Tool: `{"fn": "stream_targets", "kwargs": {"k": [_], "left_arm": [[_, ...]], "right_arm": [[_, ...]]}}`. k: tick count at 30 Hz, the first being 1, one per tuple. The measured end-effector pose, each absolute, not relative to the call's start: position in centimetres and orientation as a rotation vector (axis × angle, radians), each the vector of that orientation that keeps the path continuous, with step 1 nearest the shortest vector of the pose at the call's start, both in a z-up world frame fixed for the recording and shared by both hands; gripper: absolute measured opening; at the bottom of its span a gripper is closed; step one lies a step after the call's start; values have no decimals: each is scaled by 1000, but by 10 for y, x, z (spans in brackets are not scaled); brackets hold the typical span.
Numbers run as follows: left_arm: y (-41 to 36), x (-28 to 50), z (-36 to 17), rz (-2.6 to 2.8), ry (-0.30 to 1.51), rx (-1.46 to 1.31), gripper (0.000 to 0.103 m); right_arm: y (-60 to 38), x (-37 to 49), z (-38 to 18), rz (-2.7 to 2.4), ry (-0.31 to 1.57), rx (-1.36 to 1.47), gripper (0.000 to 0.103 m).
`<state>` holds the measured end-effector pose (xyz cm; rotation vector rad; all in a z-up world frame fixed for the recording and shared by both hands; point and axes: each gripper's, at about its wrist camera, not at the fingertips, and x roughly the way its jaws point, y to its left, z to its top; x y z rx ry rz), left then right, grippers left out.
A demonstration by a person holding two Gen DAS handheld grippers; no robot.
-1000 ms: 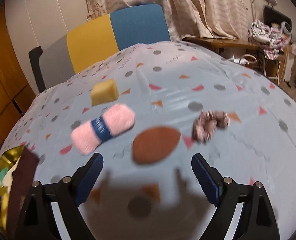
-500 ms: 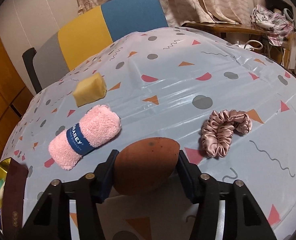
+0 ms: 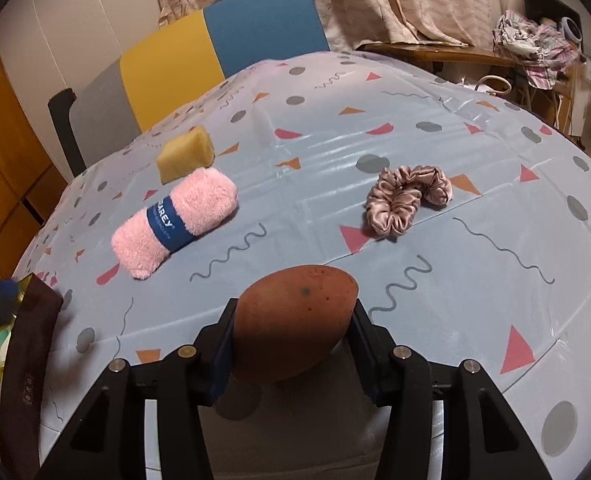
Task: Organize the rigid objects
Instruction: 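Grasp the pink towel roll with the left gripper while the right gripper holds the brown sponge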
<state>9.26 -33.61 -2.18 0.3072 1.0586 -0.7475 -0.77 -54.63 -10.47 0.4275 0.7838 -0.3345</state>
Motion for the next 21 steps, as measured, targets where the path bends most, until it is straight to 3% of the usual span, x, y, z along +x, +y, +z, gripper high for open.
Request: {"fn": "stream_targets", "kwargs": {"k": [17,21], "left_arm": [[-440,151,-96,-671,998,553,73],[-437,152,-100,-669,965,559,56]], "right_arm": [[-549,-13,-109,-332,742,457,53],[-550,-13,-110,-331,735,467,53]]}}
